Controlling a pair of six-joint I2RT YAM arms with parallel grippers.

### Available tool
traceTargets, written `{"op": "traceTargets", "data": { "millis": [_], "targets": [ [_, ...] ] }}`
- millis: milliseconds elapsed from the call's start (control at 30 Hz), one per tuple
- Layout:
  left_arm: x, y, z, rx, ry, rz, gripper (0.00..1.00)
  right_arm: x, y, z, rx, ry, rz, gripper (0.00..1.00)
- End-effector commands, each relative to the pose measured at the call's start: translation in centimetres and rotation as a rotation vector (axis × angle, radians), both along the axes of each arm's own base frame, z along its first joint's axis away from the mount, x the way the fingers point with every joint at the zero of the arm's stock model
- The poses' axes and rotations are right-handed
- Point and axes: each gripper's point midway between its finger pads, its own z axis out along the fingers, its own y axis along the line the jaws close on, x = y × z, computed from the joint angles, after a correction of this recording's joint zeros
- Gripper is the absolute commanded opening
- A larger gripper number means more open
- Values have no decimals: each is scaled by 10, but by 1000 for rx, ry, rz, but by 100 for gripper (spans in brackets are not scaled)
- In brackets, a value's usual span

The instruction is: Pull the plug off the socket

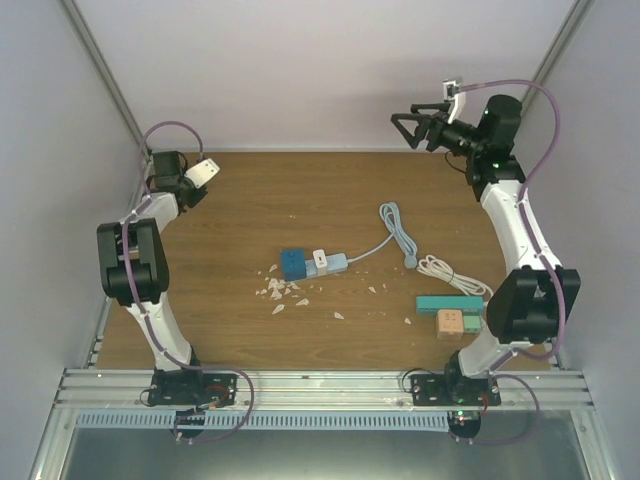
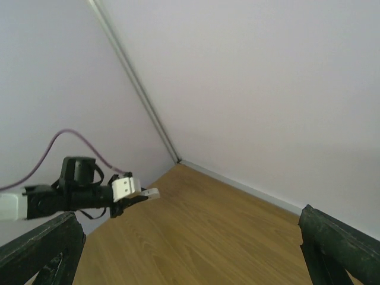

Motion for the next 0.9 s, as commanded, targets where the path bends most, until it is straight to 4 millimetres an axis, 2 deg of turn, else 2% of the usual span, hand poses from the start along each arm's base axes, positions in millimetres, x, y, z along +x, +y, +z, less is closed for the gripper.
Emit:
{"op": "traceTargets", "data": {
  "millis": [0,133,200,333,500,700,867],
  "targets": [
    [23,33,10,178,-140,51,0,12,-23,18,59,28,-37,100],
    [20,34,-21,169,-85,53,0,20,-39,23,129,75,-56,100],
    [16,41,-36,195,-66,89,1,23,-43,23,164,95,-49,100],
    [10,47,-59,220,-42,110,1,30,-47,25,202,101,-48,100],
    [1,44,-85,179,31,103,2,35,-50,27,237,120,-70,100],
    [-38,36,-109,150,140,66,10,32,-49,41,270,115,-61,100],
    [-65,28,-117,106,190,41,20,26,-49,49,271,109,-60,100]
  ]
}}
